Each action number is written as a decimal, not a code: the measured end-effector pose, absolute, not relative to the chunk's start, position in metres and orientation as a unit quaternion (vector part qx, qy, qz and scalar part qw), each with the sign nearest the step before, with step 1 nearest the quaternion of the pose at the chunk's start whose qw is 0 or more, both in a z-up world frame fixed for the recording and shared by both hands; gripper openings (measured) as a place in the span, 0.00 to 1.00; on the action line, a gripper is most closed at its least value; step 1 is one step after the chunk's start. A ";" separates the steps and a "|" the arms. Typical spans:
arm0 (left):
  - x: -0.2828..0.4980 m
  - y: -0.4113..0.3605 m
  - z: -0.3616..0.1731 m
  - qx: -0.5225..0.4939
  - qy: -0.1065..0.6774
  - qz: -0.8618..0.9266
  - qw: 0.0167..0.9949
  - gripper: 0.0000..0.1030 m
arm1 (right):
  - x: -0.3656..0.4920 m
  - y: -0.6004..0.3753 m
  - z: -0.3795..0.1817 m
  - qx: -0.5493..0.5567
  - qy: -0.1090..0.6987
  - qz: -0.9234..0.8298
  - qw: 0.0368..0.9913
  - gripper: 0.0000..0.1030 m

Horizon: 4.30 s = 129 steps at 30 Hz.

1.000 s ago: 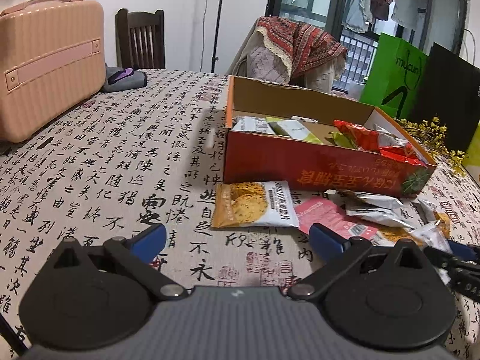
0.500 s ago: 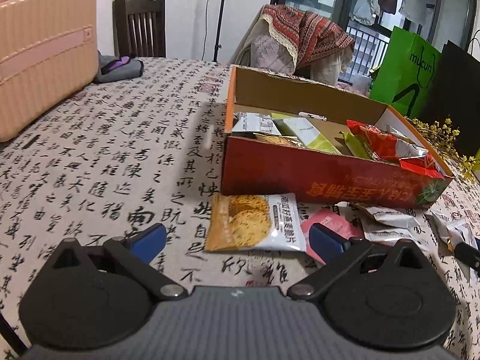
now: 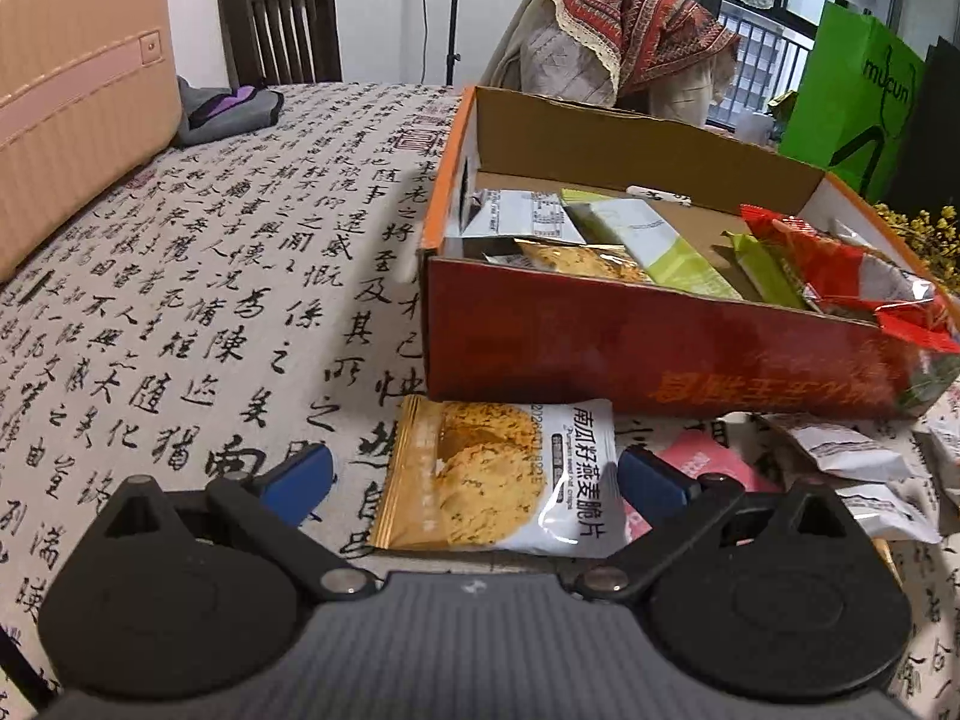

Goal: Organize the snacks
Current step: 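Grasp a white sachet with the right gripper while the left grasps the pumpkin-seed cracker packet, then lower the cracker packet and white sachet into the box and open both grippers, then grasp a pumpkin-seed cracker packet from the pile with the right gripper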

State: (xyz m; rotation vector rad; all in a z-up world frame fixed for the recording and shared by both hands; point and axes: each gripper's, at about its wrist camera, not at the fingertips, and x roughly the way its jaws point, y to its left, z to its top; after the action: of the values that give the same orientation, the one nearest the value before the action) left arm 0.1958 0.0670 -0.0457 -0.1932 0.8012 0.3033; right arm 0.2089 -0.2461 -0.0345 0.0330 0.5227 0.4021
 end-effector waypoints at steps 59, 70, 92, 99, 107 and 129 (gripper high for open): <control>0.151 0.037 0.037 -0.050 0.234 0.091 0.967 0.66 | 0.203 -0.232 0.010 0.024 0.191 0.229 0.954 0.40; 0.203 0.027 0.055 -0.048 0.219 0.091 0.970 0.66 | 0.250 -0.199 0.044 0.026 0.173 0.243 0.954 0.40; 0.252 0.049 0.015 -0.072 0.209 0.129 0.967 0.88 | 0.320 -0.176 -0.003 0.038 0.207 0.240 0.948 0.54; 0.246 0.060 0.017 -0.109 0.193 0.135 0.966 1.00 | 0.313 -0.186 0.000 0.057 0.198 0.250 0.946 1.00; 0.245 0.061 0.018 -0.109 0.189 0.148 0.965 1.00 | 0.313 -0.186 0.001 0.053 0.198 0.244 0.948 1.00; 0.186 0.055 0.043 -0.097 0.215 0.153 0.960 1.00 | 0.230 -0.237 0.024 0.026 0.185 0.221 0.957 1.00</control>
State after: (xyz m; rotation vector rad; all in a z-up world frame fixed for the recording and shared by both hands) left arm 0.1864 0.0547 0.0429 -0.1968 0.4360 0.3103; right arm 0.2302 -0.2370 0.0237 0.0526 0.3746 0.4481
